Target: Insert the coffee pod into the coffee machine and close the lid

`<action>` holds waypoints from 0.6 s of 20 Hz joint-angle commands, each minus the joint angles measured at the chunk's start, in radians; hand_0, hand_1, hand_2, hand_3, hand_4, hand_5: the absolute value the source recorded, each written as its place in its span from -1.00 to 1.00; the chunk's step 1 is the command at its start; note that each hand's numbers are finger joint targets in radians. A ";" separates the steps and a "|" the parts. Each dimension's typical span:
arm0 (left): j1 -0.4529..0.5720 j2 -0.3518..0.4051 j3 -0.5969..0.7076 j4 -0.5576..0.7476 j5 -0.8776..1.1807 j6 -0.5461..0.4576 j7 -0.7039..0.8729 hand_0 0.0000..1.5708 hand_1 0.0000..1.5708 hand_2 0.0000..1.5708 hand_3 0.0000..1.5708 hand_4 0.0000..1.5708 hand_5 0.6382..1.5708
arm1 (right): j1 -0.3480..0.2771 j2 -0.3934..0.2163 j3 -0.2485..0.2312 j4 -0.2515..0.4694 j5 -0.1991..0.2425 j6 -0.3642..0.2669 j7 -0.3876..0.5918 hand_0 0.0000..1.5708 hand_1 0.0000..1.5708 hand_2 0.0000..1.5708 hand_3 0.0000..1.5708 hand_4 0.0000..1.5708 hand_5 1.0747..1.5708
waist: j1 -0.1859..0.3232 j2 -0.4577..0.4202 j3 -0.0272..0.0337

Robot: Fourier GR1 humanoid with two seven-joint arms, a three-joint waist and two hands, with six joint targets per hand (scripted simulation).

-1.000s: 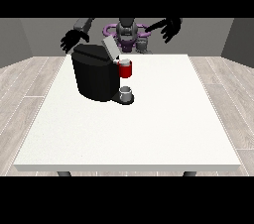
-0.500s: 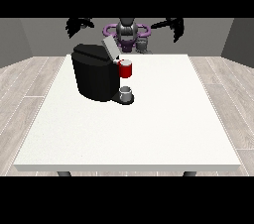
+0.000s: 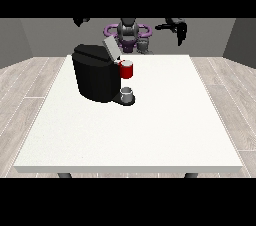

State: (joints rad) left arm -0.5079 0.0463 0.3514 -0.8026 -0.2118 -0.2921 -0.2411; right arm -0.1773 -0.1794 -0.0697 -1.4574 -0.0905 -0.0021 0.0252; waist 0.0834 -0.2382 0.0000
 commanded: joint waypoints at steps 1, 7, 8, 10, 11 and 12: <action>0.039 0.001 -0.008 -0.086 0.049 -0.032 0.016 -1.00 -1.00 -1.00 -1.00 -1.00 1.00 | -0.063 -0.010 0.004 -0.001 0.012 0.007 0.020 -1.00 -1.00 -1.00 -1.00 -1.00 1.00 | 0.042 0.038 0.0002; 0.144 -0.024 -0.088 -0.221 0.077 0.005 0.003 -1.00 -1.00 -1.00 -1.00 -0.87 1.00 | -0.136 -0.008 0.025 0.005 0.039 0.033 0.013 -1.00 -1.00 -1.00 -1.00 -0.79 1.00 | 0.040 0.091 0.0001; 0.096 -0.003 -0.055 -0.250 0.140 -0.039 0.149 -1.00 -1.00 -1.00 -1.00 -1.00 1.00 | -0.081 -0.036 0.007 0.031 0.004 0.087 0.020 -1.00 -1.00 -1.00 -1.00 -1.00 1.00 | 0.048 0.051 0.0004; 0.150 -0.039 -0.096 -0.305 0.131 -0.031 0.115 -1.00 -1.00 -1.00 -1.00 -1.00 1.00 | -0.099 -0.049 0.001 0.083 0.040 0.083 -0.040 -1.00 -1.00 -1.00 -1.00 -0.84 1.00 | 0.091 0.086 0.0005; 0.123 -0.015 -0.076 -0.327 0.153 -0.018 0.128 -1.00 -1.00 -1.00 -1.00 -1.00 1.00 | -0.137 0.001 0.014 0.087 0.050 0.038 -0.036 -1.00 -1.00 -1.00 -1.00 -1.00 1.00 | 0.075 0.123 0.0003; 0.151 -0.036 -0.086 -0.341 0.155 0.002 0.134 -1.00 -1.00 -1.00 -1.00 -1.00 1.00 | -0.180 -0.005 0.013 0.073 0.034 0.049 0.038 -1.00 -1.00 -1.00 -1.00 -1.00 1.00 | 0.065 0.118 0.0002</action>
State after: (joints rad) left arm -0.3902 0.0201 0.2753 -1.0647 -0.0901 -0.3026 -0.1427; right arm -0.2991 -0.1892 -0.0489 -1.4061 -0.0487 0.0389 0.0304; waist 0.1431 -0.1524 0.0003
